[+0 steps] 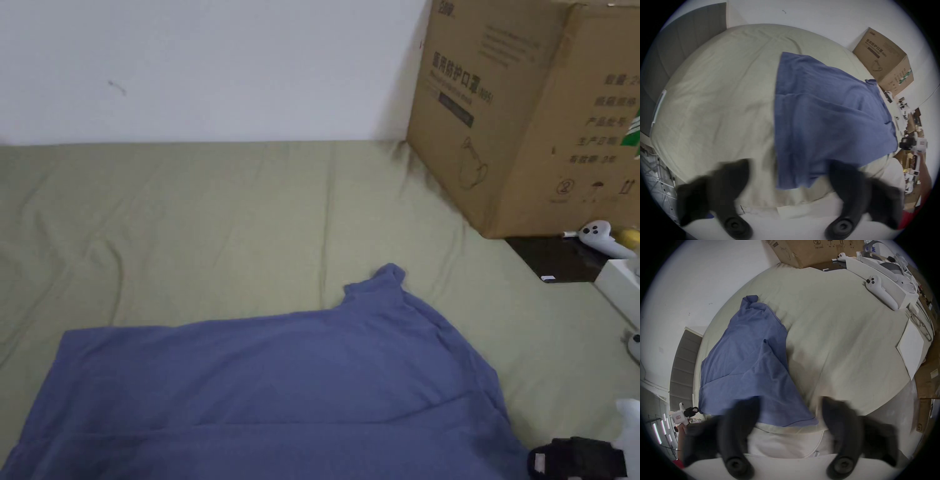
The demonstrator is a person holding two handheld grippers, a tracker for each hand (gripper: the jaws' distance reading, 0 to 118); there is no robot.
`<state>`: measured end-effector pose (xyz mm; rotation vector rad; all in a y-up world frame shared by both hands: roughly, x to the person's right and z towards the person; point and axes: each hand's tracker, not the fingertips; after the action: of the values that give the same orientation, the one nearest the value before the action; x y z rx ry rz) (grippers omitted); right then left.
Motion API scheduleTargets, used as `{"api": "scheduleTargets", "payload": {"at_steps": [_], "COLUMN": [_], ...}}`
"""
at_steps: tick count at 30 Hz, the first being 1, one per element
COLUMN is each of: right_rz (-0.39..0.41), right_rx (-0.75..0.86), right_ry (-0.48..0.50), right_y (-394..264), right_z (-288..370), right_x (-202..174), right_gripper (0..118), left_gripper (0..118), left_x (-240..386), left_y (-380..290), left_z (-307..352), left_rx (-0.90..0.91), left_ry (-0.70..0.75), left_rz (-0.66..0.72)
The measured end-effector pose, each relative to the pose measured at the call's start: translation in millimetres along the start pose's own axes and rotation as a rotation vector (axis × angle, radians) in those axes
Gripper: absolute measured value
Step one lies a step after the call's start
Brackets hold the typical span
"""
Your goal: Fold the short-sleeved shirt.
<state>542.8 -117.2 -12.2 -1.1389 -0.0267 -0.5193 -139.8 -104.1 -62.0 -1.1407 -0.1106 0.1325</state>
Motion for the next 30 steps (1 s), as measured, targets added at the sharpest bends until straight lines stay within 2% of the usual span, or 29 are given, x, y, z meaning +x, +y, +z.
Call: {"api": "scheduleTargets", "payload": {"at_steps": [1,2,5,9,11,12,13,14,15,16,17,18,19,21,22,25,26,27,28,30], "right_rz": [0.006,0.015,0.073,0.235,0.345,0.381,0.416,0.434,0.441,0.422,0.427,0.429,0.436,0.466,0.491,0.505,0.496,0.479,0.46,0.415], "right_rx": [0.009,0.028,0.149,0.313,0.359,0.44,0.508,0.543,0.554,0.561,0.563,0.541,0.529,0.545,0.551,0.538,0.523,0.504,0.485,0.449], "right_ry": [0.007,0.024,0.064,0.146,0.172,0.191,0.222,0.248,0.239,0.217,0.26,0.325,0.342,0.289,0.268,0.238,0.229,0.226,0.23,0.234], "right_y": [-1.7,-3.3,-1.2,-5.6,-9.0,-11.0,-14.6,-15.2,-12.6,-10.6,-5.2,1.3,6.8,15.2,19.1,28.2,31.4,34.3,34.6,38.6], "right_z": [3.9,9.2,27.8,46.7,51.6,52.6,55.5,56.0,53.3,49.3,47.8,45.1,42.1,35.0,30.8,14.6,8.7,1.8,-4.3,-17.8], "right_x": [-3.4,-8.8,-32.6,-101.1,-138.1,-151.7,-166.0,-176.5,-189.2,-198.1,-202.9,-207.1,-212.5,-213.5,-216.0,-215.2,-214.2,-212.1,-206.2,-200.9], "right_gripper": [103,116,118,118,117,105,75,20,2,2,2,2,2,2,2,2,2,2,2,2], "left_gripper": [118,118,118,118,118,112,99,69,3,1,1,1,1,1,1,1,13,79,79,118], "left_x": [-1.3,-0.4,6.2,30.4,49.7,59.7,65.9,74.7,84.4,91.4,86.1,82.5,75.4,60.9,52.3,24.6,13.9,3.7,-0.8,-7.0], "left_y": [-2.6,-5.3,-2.7,1.9,-6.5,-9.1,-5.1,-2.8,0.5,7.4,22.2,36.9,55.6,95.8,121.8,192.7,208.9,221.3,228.8,240.5], "left_z": [4.3,14.4,35.2,63.8,81.8,88.3,92.8,94.3,95.0,92.3,84.3,80.4,72.7,54.8,42.5,-14.9,-35.4,-57.2,-72.5,-106.0], "left_rx": [0.041,0.111,0.15,0.273,0.499,0.58,0.631,0.657,0.688,0.679,0.658,0.651,0.6,0.554,0.547,0.334,0.271,0.223,0.194,0.124], "left_ry": [0.026,0.039,0.006,-0.106,-0.114,-0.122,-0.123,-0.104,-0.07,-0.015,0.034,-0.016,-0.102,-0.057,0.003,0.001,-0.017,-0.049,-0.05,-0.018], "left_rz": [-0.017,-0.019,-0.002,0.047,0.024,-0.015,-0.064,-0.102,-0.137,-0.159,-0.191,-0.17,-0.153,-0.114,-0.147,-0.115,-0.106,-0.084,-0.095,-0.137]}}
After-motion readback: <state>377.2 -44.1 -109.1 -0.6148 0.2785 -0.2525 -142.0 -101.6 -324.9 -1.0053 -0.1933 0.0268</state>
